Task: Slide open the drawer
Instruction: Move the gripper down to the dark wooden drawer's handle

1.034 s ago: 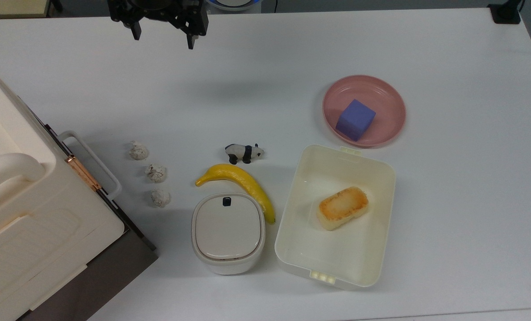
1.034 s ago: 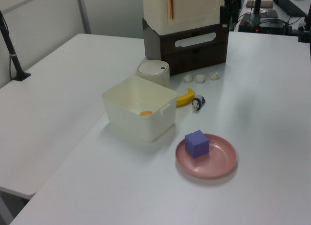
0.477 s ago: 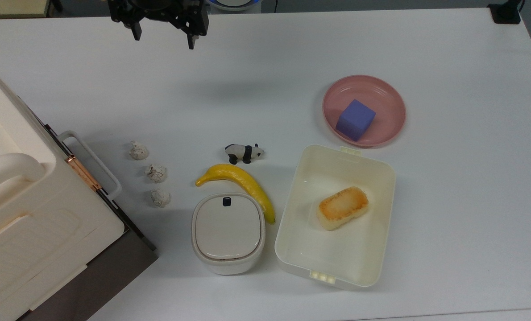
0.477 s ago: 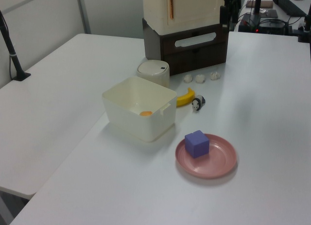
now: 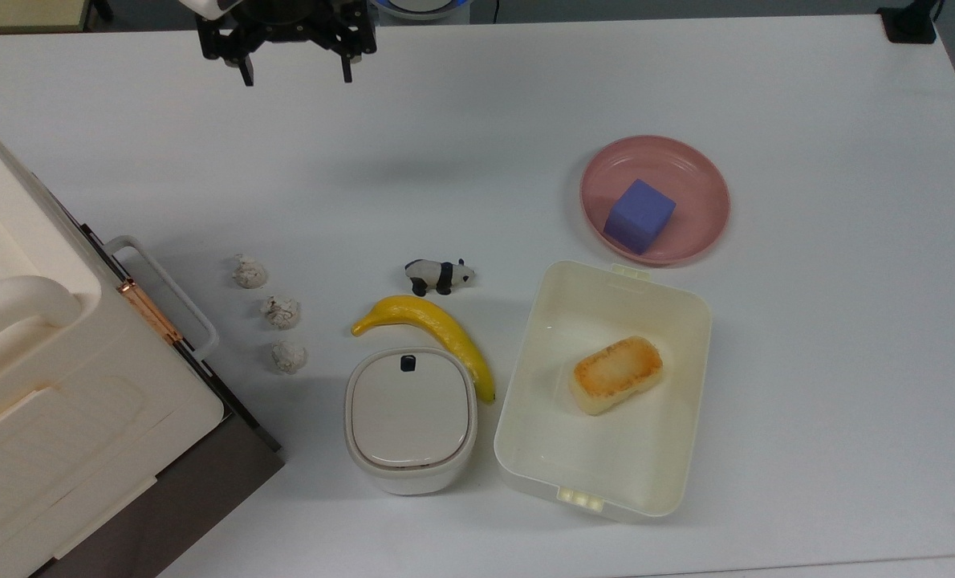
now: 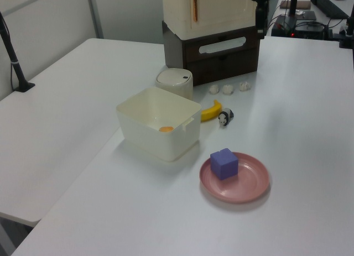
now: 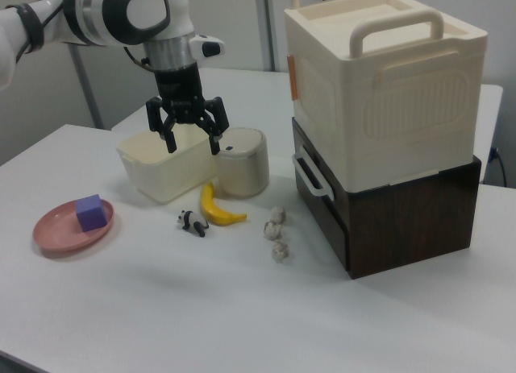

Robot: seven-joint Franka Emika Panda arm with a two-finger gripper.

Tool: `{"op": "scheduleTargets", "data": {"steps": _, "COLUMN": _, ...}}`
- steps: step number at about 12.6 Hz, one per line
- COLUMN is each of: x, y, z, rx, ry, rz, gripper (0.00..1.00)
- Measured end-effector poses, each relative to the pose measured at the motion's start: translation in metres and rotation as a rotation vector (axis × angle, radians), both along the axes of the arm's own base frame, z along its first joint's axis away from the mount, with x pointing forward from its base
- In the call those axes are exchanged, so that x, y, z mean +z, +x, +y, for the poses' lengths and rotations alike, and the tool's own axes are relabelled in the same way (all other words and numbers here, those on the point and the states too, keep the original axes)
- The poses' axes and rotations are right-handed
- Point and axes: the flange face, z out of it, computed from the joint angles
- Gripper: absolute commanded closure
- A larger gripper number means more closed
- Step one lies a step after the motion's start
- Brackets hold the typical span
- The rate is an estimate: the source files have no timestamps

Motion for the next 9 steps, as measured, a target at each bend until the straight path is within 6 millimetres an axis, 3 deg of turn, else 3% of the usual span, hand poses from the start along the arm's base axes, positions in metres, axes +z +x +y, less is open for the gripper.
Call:
{"op": "scheduleTargets", "data": {"steps": 3, "x": -0.024, "y": 0.013, "z": -0.003, "rx": 0.178, "ry": 0.011, "rz": 0.025, "gripper": 0.00}}
{"op": "scheduleTargets", "data": {"steps": 6, "x": -0.046, "y": 0.044, "z": -0.036, "rx": 0.249, "ry": -0.019, "rz": -0.106, "gripper": 0.00}}
{"op": "scheduleTargets", "data": {"steps": 8, "x": -0.074, "y": 0.063, "z": -0.062, "rx": 0.250, "ry": -0.043, "rz": -0.162, "gripper": 0.01}}
{"op": "scheduleTargets", "data": {"steps": 9, "x": -0.086, "y": 0.072, "z": -0.065, "rx": 0.252, "ry": -0.055, "rz": -0.186, "gripper": 0.03}}
